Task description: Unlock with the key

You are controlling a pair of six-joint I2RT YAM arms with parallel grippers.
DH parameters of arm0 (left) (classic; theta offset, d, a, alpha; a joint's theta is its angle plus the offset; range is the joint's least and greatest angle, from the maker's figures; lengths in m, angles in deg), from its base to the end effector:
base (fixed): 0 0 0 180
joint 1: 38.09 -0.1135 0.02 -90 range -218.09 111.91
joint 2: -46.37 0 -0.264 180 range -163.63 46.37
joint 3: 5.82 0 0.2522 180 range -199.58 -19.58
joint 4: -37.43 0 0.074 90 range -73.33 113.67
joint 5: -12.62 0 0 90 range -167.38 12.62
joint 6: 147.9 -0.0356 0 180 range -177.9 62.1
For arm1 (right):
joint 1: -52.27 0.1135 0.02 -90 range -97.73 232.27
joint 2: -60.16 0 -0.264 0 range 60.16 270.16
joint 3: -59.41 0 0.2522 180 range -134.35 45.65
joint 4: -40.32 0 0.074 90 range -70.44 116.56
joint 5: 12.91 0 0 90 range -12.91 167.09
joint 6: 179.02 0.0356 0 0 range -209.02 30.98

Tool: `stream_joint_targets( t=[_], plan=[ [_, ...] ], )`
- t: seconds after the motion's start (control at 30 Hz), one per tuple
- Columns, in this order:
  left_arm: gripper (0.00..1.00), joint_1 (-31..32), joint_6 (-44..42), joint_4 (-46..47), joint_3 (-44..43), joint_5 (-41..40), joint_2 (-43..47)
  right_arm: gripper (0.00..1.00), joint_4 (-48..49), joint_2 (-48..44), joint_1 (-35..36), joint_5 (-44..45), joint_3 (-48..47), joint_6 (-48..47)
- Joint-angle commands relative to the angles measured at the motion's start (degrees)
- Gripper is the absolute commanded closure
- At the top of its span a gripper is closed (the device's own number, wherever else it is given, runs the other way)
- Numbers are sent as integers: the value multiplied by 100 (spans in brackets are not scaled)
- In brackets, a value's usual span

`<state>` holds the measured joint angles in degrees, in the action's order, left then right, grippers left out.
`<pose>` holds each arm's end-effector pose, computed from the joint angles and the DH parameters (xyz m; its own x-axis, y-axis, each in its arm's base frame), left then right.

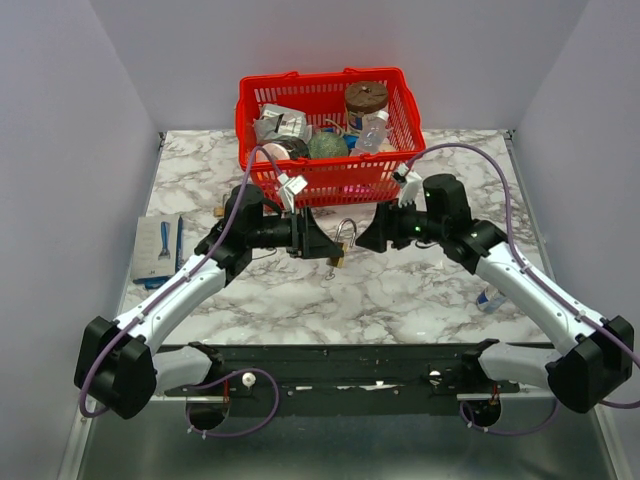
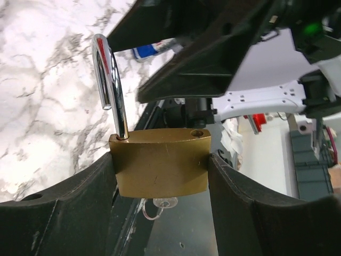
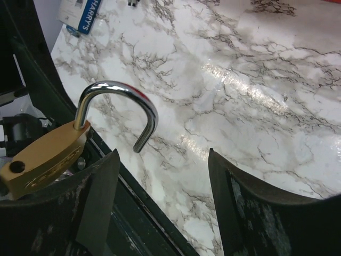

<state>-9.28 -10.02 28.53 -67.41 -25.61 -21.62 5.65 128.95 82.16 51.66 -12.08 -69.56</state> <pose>0.2181 -0.1519 0.3048 -0.8687 -0.0461 -0.4932 0.4738 0.2131 -0.8545 0.2234 0.1460 0.3153 -0.6880 -0.0484 -0.7241 -0.5692 0.6550 0.4970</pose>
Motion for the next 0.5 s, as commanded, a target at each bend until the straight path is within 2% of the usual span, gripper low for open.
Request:
stream_joint_targets(
  t=[0.0,0.13,0.47],
  plan=[
    [100,-34,-244,-249,-156,-702,277,25,-106,-261,-27,20,-124,-215],
    [100,-34,-534,-609,-288,-1011,189,27,-291,-209,-18,257,-168,-189],
    [100,-17,-209,14,-209,-589,180,31,-362,766,-10,434,-800,145]
  ],
)
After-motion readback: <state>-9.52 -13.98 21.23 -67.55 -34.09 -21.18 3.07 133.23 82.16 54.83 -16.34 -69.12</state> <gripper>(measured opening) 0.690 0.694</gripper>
